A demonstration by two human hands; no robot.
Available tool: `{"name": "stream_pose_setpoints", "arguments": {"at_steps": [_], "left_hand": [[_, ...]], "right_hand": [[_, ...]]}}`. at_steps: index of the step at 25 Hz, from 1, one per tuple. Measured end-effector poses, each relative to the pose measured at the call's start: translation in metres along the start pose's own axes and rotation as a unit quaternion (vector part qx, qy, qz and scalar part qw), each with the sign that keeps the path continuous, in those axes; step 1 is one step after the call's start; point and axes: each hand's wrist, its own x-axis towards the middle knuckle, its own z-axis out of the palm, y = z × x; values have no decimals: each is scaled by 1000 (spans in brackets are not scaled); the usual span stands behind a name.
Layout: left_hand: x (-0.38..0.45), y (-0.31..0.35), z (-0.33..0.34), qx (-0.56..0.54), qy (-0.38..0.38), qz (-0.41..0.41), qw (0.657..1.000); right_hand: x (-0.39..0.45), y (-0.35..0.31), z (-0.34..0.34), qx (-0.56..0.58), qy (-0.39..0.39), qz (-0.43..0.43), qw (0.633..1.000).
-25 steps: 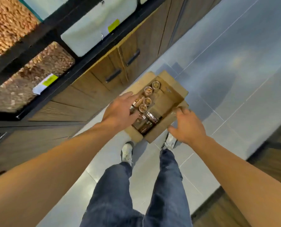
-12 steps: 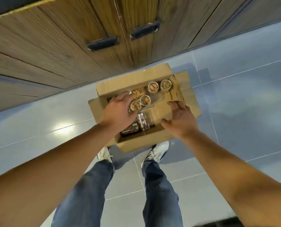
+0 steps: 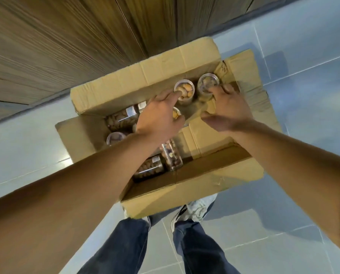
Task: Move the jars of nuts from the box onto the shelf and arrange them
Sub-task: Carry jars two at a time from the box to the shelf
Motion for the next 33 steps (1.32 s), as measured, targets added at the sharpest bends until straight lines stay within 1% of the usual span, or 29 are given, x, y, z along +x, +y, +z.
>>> {"name": "stream_pose_setpoints", "arguments": {"at_steps": [3,6,9,11,14,17,20,21,23,25,27,30,33], "left_hand": [[28,-15,33,0,19,9,1000],[54,-22,59,10,26,23,999],[73,-27,81,22,36,44,998],[78,-28,93,62,47,42,996],[85,-26,99,118,67,3,991],[89,-24,97,136,73,-7,988],[78,-23,90,91,3,-13,996],[75,-24,85,64,-19,-21,998],[69,-24,63,22,-42,-20,999],[62,-16,33,8,-50,15,999],[48,-1,-3,2,-47,57,997],[12,45,-81,15,-44,101,994],[-36,104,-164,-2,-80,143,986]], "right_hand": [[38,11,23,-2,36,-24,999],[67,23,40,-35,65,-48,996],[82,31,58,-82,77,-56,992],[83,31,70,-117,110,-41,986],[83,27,74,-149,153,-5,977],[85,24,73,-126,139,5,982],[69,24,72,-44,107,14,993],[60,25,67,-15,100,20,995],[34,27,51,26,82,27,996],[3,23,27,36,79,27,996],[-35,11,-1,56,97,57,992],[-105,-18,-56,106,138,110,979],[-183,-53,-115,139,172,145,964]]}}
